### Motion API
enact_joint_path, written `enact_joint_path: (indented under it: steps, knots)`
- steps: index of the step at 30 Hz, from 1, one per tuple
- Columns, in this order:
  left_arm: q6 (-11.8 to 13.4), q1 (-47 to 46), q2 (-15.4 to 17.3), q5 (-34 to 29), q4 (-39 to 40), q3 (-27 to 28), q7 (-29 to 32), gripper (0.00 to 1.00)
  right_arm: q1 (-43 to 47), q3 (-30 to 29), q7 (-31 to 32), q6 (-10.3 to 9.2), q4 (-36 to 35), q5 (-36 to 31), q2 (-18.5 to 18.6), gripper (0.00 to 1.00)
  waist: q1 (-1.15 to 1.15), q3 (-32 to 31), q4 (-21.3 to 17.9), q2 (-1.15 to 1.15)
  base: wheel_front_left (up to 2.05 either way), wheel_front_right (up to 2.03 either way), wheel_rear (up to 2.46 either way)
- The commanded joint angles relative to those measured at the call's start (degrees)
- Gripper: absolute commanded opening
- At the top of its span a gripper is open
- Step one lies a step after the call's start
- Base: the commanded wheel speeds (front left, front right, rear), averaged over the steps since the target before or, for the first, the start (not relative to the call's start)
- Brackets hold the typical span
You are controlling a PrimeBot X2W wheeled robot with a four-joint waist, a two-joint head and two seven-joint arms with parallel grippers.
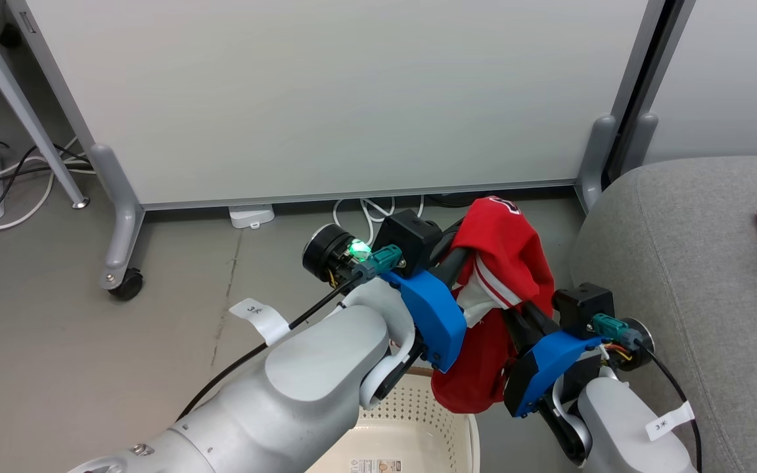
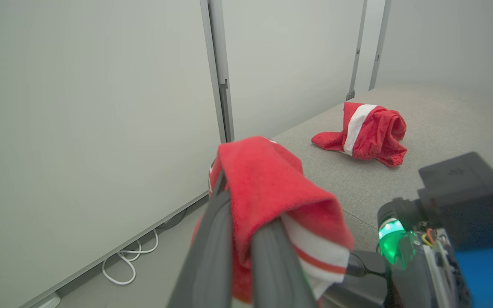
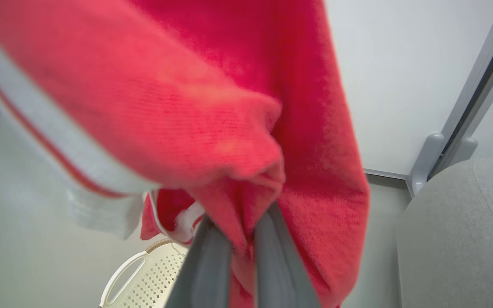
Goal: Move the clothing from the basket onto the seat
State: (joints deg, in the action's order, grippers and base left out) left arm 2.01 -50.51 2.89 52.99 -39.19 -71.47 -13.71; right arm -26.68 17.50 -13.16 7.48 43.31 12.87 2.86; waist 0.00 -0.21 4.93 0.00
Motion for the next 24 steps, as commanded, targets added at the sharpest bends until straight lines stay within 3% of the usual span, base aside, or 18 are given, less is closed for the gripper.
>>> enact_joint_path:
  steps: [1, 22, 23, 24]
  knots:
    - [0.2, -0.7, 0.0, 0.5, -0.2, -0.2, -0.3, 0.0, -0.9, 0.2, -0.4, 0.03, 0.4, 0.4, 0.0, 0.0, 0.0, 0.0, -0.1, 0.0, 0.0, 0.0, 0.0]
    - [0.5, -1.0, 0.0, 1.8, -1.3, -1.3, -0.9, 0.0, -1.8, 1.3, -2.0, 0.03, 3.1, 2.0, 0.0, 0.0, 0.0, -0.7, -0.4, 0.0, 0.0, 0.0, 0.0]
    - [0.5, -1.0, 0.0, 1.9, -1.3, -1.3, -0.9, 0.06, -1.9, 1.3, -2.0, 0.03, 3.2, 2.0, 0.0, 0.0, 0.0, -0.7, -0.4, 0.0, 0.0, 0.0, 0.0]
    - [0.6, -1.1, 0.0, 1.9, -1.3, -1.3, -1.0, 0.36, -1.9, 1.3, -2.1, 0.03, 3.3, 2.0, 0.0, 0.0, 0.0, -0.7, -0.5, 0.0, 0.0, 0.0, 0.0]
